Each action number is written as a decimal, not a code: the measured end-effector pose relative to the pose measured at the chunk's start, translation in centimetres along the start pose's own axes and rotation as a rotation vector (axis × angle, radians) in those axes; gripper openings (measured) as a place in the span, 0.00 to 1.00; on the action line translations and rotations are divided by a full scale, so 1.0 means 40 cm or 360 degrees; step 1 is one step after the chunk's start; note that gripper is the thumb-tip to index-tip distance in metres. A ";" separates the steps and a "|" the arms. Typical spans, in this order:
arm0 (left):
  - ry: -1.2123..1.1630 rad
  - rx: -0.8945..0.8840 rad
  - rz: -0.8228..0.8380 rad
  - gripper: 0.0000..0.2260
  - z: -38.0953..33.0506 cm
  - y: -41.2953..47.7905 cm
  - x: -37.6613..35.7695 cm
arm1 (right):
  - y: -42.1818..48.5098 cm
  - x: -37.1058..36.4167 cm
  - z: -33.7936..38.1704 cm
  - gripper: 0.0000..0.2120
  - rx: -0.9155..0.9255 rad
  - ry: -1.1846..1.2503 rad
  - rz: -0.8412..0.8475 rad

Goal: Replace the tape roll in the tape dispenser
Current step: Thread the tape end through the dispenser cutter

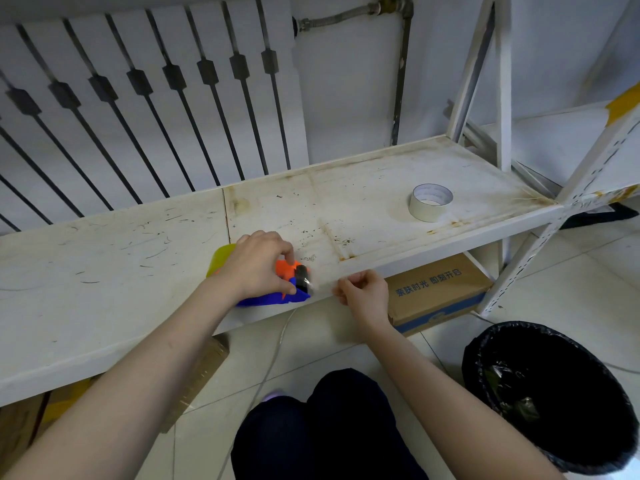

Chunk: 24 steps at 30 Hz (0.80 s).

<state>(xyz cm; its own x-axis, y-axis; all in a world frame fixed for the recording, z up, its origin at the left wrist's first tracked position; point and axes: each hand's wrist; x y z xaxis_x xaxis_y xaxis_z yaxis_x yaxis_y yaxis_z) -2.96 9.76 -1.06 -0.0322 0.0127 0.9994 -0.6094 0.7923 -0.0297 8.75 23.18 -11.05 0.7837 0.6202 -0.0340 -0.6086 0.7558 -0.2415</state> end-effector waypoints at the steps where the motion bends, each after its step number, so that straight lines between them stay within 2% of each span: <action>1: 0.0030 -0.0007 0.0010 0.20 0.002 -0.002 0.001 | 0.001 0.000 0.001 0.04 -0.0011 -0.0023 0.0016; 7: 0.0072 -0.0037 0.0012 0.18 0.007 -0.006 -0.004 | 0.005 -0.001 0.008 0.04 -0.0007 -0.0081 0.0049; 13: 0.0026 -0.0053 -0.0018 0.15 0.008 -0.008 -0.006 | -0.021 0.006 0.002 0.08 0.0421 0.0205 0.0023; 16: 0.0015 -0.0062 -0.0039 0.13 0.007 -0.010 -0.007 | -0.036 0.010 -0.013 0.08 0.0532 0.0264 0.0070; 18: 0.0041 -0.0070 -0.0011 0.13 0.005 -0.012 -0.004 | -0.039 0.009 -0.022 0.07 0.0509 0.0233 0.0080; 24: 0.0106 -0.0068 0.0050 0.15 0.004 -0.007 -0.002 | -0.012 0.000 -0.008 0.05 0.0133 0.0026 0.0025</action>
<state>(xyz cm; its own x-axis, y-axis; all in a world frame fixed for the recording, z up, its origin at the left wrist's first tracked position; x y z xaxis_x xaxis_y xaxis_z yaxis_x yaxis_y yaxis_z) -2.91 9.44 -1.12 0.0030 0.0772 0.9970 -0.5743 0.8164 -0.0615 9.08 22.73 -11.25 0.7757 0.6289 -0.0533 -0.6283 0.7615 -0.1589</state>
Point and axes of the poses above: each hand's wrist, its own y-axis towards the middle knuckle, its own x-axis out of the back of the hand, z = x × y, and after that the axes turned 2 degrees about y, right-handed
